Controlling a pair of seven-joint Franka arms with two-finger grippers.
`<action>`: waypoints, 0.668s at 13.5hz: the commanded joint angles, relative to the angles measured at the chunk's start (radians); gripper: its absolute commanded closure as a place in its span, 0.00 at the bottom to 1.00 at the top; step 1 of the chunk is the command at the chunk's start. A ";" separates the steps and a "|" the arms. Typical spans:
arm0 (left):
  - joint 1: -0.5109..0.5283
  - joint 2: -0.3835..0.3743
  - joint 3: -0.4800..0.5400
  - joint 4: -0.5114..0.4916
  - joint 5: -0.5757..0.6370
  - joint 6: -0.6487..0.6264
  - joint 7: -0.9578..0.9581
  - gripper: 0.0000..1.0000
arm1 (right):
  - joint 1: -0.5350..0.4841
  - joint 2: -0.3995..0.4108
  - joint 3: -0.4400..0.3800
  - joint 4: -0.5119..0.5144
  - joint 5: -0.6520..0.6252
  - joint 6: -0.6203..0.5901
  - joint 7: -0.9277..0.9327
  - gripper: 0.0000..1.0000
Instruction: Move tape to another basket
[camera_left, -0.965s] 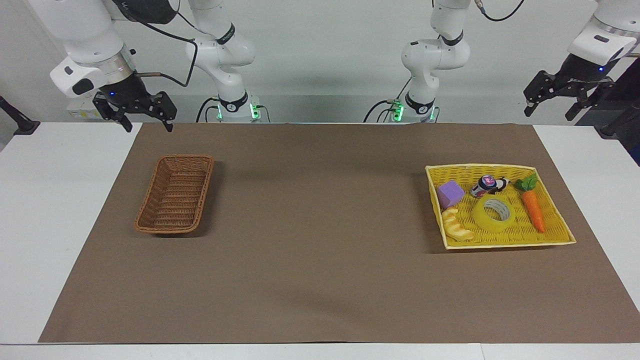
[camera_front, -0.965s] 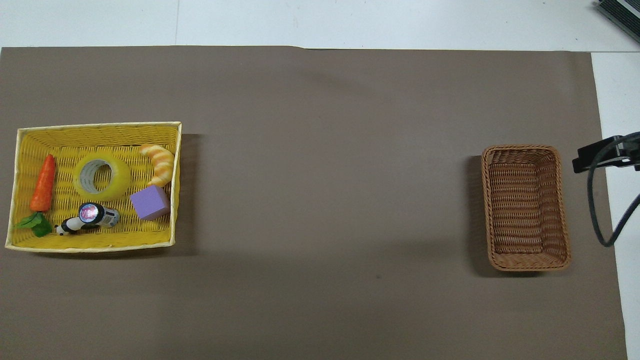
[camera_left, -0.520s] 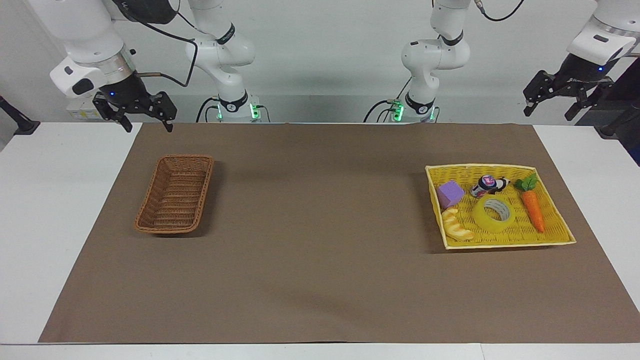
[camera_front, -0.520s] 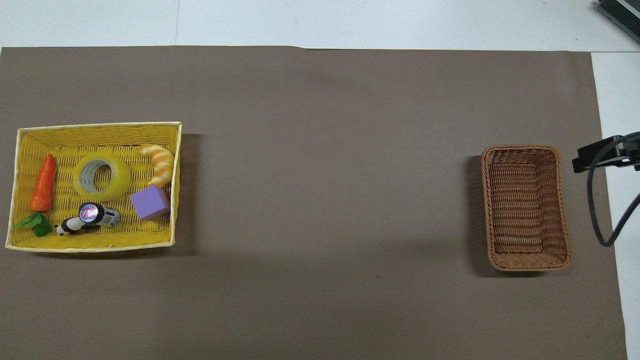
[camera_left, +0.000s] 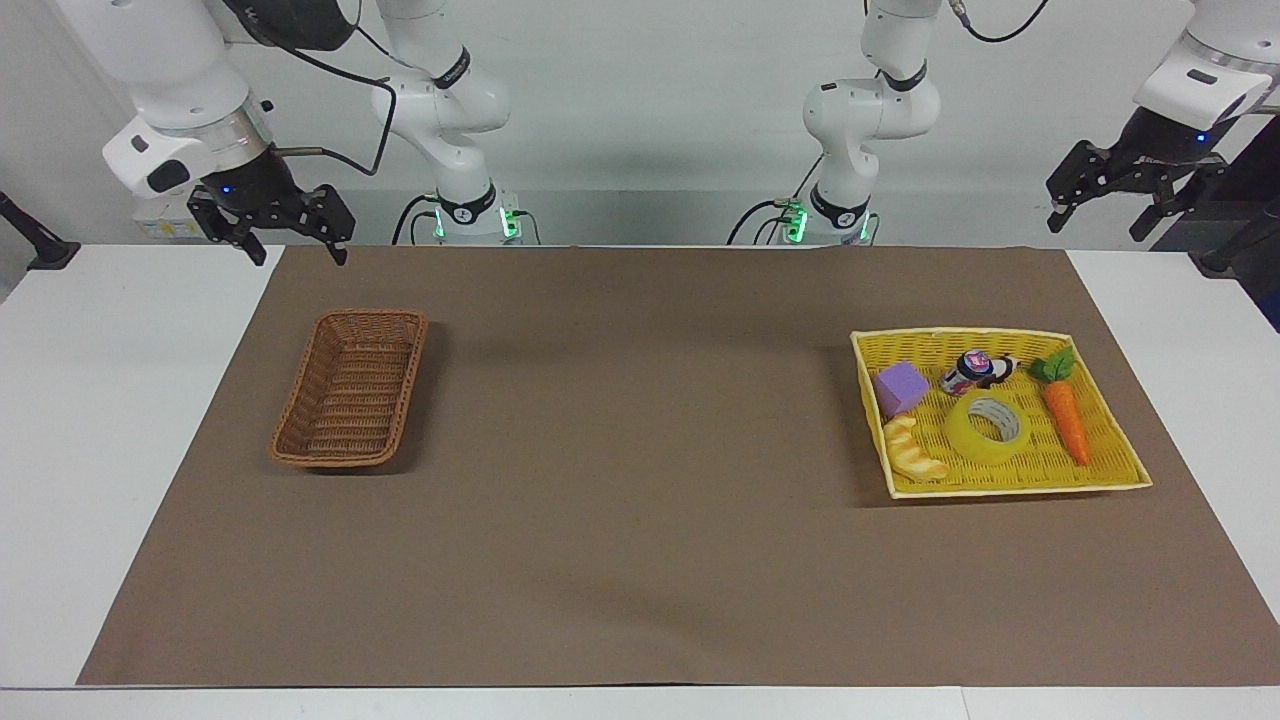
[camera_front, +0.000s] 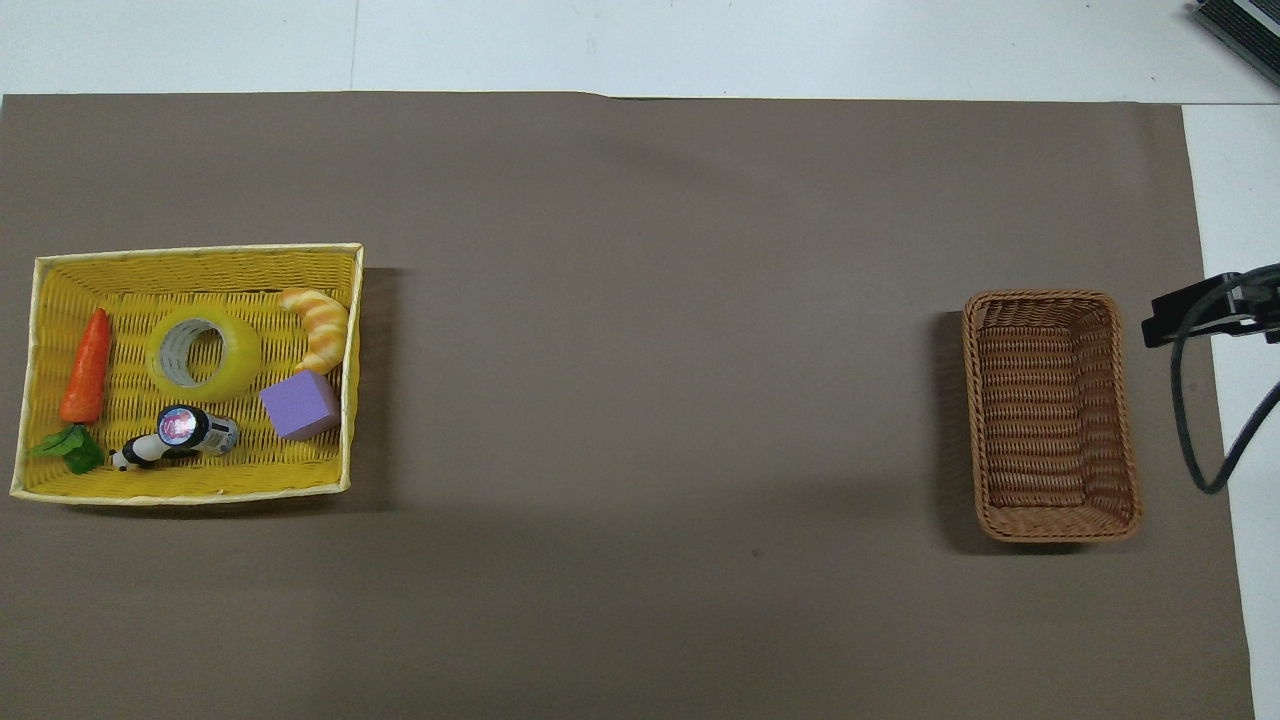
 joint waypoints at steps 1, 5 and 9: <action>-0.017 -0.026 0.011 -0.038 0.015 0.031 -0.005 0.00 | -0.003 -0.025 -0.001 -0.032 0.011 0.015 -0.019 0.00; -0.039 -0.025 0.024 -0.043 0.015 0.055 -0.008 0.00 | -0.003 -0.025 -0.001 -0.032 0.011 0.016 -0.019 0.00; -0.032 -0.022 0.024 -0.089 0.015 0.100 -0.002 0.00 | -0.003 -0.025 -0.001 -0.032 0.011 0.016 -0.019 0.00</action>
